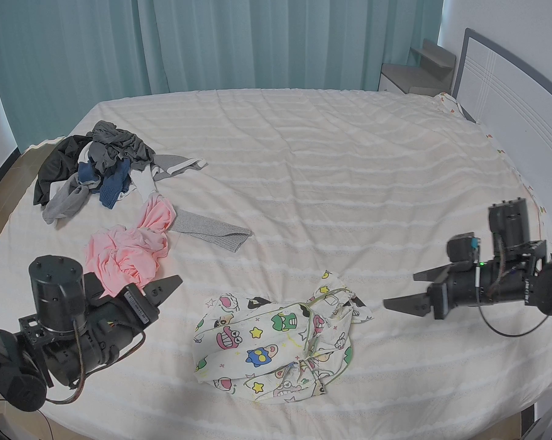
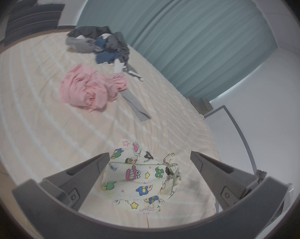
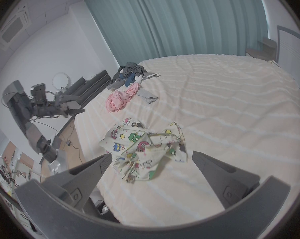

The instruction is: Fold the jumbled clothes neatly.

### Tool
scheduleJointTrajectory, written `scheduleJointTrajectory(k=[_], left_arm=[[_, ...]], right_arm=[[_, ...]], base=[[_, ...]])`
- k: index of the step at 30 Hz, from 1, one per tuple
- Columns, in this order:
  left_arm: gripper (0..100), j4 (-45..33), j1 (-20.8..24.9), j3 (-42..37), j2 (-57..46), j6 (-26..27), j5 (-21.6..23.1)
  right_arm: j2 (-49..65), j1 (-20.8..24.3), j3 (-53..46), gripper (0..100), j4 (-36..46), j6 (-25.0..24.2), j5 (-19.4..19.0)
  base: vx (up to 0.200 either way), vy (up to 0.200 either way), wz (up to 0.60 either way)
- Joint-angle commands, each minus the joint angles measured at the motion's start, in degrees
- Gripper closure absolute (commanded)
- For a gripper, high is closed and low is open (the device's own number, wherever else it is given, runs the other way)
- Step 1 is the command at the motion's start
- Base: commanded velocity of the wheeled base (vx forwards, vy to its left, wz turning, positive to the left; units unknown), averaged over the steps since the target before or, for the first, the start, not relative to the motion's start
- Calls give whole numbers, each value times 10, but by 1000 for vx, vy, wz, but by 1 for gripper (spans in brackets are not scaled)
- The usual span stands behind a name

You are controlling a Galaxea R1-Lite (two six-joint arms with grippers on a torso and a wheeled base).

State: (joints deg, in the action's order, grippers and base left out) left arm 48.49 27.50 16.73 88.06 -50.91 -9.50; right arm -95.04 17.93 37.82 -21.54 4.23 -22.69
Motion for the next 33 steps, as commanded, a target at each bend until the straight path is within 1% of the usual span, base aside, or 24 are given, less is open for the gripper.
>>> scheduleJointTrajectory(k=[1, 4, 6, 8, 9, 11, 12, 14, 19, 21, 27, 33], left_arm=[[0, 13, -26, -79, -57, -45, 11], [0, 49, -27, -105, -58, -45, 29], [0, 65, -30, -109, -58, -43, 32], [0, 69, -33, -107, -58, -43, 32], [0, 69, -39, -106, -55, -43, 33], [0, 69, -39, -106, -54, -43, 33], [0, 70, -39, -107, -52, -42, 33], [0, 70, -39, -108, -49, -43, 34], [0, 70, -39, -110, -46, -43, 43], [0, 70, -39, -112, -44, -43, 46], [0, 70, -39, -113, -35, -43, 46], [0, 71, -39, -112, -33, -43, 46]], right_arm=[[-150, 80, 110, 0, 4, -11, 63], [-189, 105, 141, 0, 13, -11, 70], [-209, 117, 164, 0, 24, -11, 77], [-219, 122, 177, 0, 30, -11, 84], [-236, 134, 204, 0, 45, -9, 94], [-245, 141, 217, 0, 56, -9, 99], [-256, 148, 237, 0, 82, -8, 106], [-267, 152, 255, 0, 101, -8, 111], [-283, 163, 275, 0, 106, -2, 115], [-291, 177, 278, 0, 106, 3, 127], [-326, 181, 291, 0, 106, 25, 146], [-340, 181, 299, 0, 107, 27, 150]], base=[[0, 0, 0], [0, 0, 0], [0, 0, 0], [0, 0, 0], [0, 0, 0], [0, 0, 0], [0, 0, 0], [0, 0, 0], [0, 0, 0], [0, 0, 0], [0, 0, 0], [0, 0, 0]])
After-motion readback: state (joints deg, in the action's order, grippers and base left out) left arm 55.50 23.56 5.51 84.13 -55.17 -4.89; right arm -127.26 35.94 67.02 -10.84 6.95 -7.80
